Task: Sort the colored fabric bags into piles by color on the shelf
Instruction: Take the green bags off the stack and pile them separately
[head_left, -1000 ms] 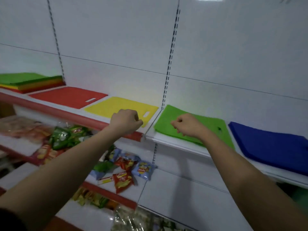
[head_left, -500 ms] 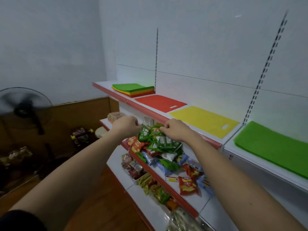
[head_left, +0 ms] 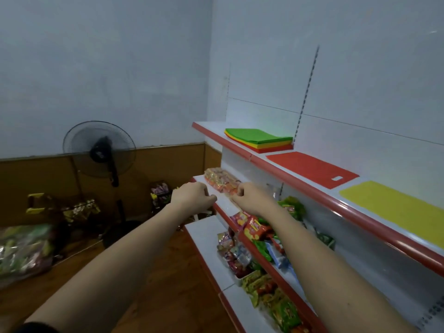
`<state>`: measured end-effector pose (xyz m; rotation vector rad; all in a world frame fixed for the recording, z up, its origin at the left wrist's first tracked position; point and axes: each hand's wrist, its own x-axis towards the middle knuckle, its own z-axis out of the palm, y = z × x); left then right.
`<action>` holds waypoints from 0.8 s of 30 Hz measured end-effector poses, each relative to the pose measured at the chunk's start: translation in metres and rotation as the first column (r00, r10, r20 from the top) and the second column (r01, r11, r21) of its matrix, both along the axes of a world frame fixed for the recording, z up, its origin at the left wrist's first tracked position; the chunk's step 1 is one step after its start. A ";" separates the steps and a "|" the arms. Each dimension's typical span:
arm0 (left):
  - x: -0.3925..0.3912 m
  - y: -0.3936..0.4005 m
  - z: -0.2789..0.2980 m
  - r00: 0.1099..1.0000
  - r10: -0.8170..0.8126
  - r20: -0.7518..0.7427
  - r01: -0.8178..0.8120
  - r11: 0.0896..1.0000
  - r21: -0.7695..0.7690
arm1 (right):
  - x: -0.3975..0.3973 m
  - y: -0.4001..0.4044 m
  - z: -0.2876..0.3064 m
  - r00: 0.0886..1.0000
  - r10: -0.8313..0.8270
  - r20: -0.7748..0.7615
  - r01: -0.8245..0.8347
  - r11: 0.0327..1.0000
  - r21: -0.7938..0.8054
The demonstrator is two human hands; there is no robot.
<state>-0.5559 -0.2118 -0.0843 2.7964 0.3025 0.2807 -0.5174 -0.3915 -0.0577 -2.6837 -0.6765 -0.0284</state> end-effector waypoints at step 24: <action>0.219 0.186 0.031 0.999 0.026 0.036 -0.024 0.999 -0.043 | 0.261 0.184 0.008 0.992 0.119 -0.048 -0.120 0.993 -0.010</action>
